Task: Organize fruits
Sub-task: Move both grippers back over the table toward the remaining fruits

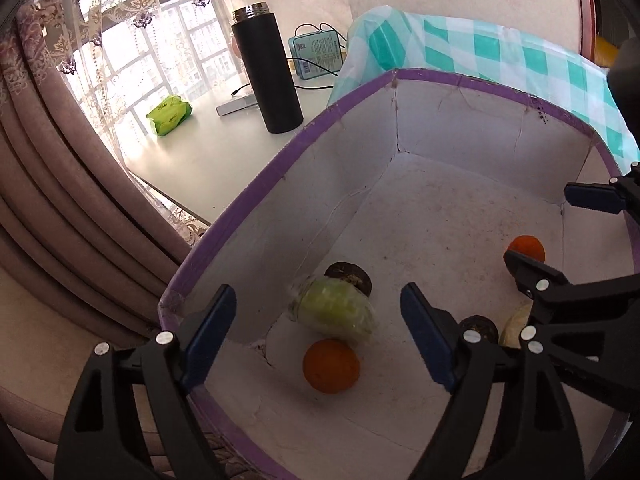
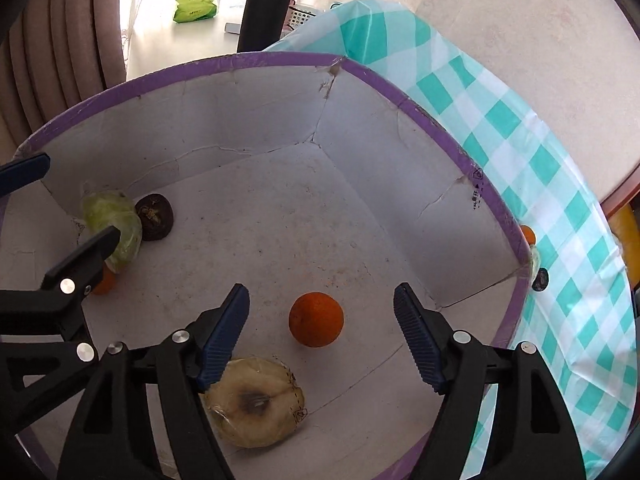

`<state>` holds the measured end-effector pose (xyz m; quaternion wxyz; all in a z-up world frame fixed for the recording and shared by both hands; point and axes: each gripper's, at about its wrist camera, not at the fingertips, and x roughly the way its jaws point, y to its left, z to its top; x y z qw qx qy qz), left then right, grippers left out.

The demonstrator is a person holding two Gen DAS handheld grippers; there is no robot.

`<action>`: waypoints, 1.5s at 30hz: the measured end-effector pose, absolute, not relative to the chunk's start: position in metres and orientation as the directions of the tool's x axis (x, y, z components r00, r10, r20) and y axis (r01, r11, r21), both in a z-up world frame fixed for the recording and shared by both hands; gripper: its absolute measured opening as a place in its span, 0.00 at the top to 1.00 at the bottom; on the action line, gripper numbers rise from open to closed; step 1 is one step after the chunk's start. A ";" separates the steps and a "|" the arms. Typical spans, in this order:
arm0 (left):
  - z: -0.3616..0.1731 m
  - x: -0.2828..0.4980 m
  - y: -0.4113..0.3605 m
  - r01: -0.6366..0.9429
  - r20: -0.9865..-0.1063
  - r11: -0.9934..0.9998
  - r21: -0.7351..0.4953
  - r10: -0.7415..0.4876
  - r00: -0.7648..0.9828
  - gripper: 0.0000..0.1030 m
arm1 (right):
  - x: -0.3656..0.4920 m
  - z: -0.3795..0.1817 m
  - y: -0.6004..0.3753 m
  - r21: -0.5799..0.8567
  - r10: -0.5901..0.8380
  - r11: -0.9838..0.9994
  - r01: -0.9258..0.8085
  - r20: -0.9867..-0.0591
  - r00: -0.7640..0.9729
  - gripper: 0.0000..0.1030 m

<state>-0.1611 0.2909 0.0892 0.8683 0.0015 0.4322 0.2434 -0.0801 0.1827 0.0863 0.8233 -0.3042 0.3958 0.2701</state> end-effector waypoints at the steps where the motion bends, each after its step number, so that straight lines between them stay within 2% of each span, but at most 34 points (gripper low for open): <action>1: 0.090 -0.163 0.292 -0.424 -0.750 0.880 0.213 0.425 0.507 0.11 | -0.081 0.086 0.182 -0.285 0.207 0.667 -0.688 -0.816 0.540 0.27; 5: 0.090 -0.166 0.294 -0.443 -0.747 0.868 0.225 0.445 0.493 0.04 | -0.081 0.087 0.177 -0.271 0.220 0.677 -0.684 -0.813 0.539 0.25; 8: 0.093 -0.167 0.292 -0.456 -0.732 0.847 0.274 0.491 0.472 0.03 | -0.083 0.091 0.174 -0.281 0.226 0.679 -0.678 -0.799 0.557 0.21; 13: 0.124 -0.181 0.280 -0.519 -0.625 0.786 0.335 0.598 0.502 0.03 | -0.091 0.112 0.160 -0.263 0.303 0.703 -0.660 -0.730 0.613 0.20; 15: 0.146 -0.190 0.267 -0.551 -0.529 0.762 0.341 0.640 0.558 0.03 | -0.094 0.127 0.147 -0.251 0.349 0.718 -0.650 -0.678 0.647 0.19; 18: 0.179 -0.206 0.229 -0.580 -0.315 0.727 0.367 0.684 0.658 0.03 | -0.099 0.152 0.118 -0.229 0.411 0.755 -0.614 -0.564 0.716 0.16; 22: 0.199 -0.219 0.161 -0.554 -0.025 0.696 0.456 0.633 0.774 0.02 | -0.094 0.171 0.063 -0.188 0.438 0.814 -0.550 -0.424 0.793 0.16; 24: 0.200 -0.217 0.128 -0.513 0.051 0.697 0.500 0.568 0.821 0.02 | -0.084 0.170 0.035 -0.160 0.419 0.841 -0.517 -0.412 0.809 0.16; 25: 0.198 -0.216 0.115 -0.481 0.058 0.714 0.508 0.529 0.846 0.02 | -0.077 0.168 0.021 -0.143 0.407 0.854 -0.501 -0.418 0.812 0.16; 27: 0.199 -0.209 0.090 -0.378 0.002 0.785 0.491 0.433 0.901 0.02 | -0.062 0.159 -0.010 -0.104 0.362 0.890 -0.444 -0.433 0.826 0.16; 31: 0.190 -0.192 0.051 -0.097 -0.170 0.916 0.389 0.175 0.970 0.02 | -0.031 0.128 -0.076 0.027 0.305 0.940 -0.339 -0.510 0.804 0.16; 34: 0.161 -0.165 0.017 0.085 -0.301 0.923 0.375 0.034 0.953 0.02 | -0.008 0.100 -0.118 0.064 0.212 0.973 -0.221 -0.616 0.758 0.16; 36: 0.135 -0.143 -0.005 0.169 -0.388 0.913 0.372 -0.013 0.921 0.02 | 0.006 0.080 -0.139 0.047 0.139 0.988 -0.148 -0.692 0.708 0.16; 40: 0.087 -0.094 -0.032 0.293 -0.558 0.911 0.289 -0.089 0.825 0.02 | 0.025 0.053 -0.171 -0.028 -0.033 0.999 0.019 -0.765 0.643 0.16; 45: 0.046 -0.039 -0.030 0.293 -0.649 0.948 0.123 -0.146 0.747 0.02 | 0.038 0.042 -0.197 0.031 -0.016 0.998 0.056 -0.733 0.680 0.16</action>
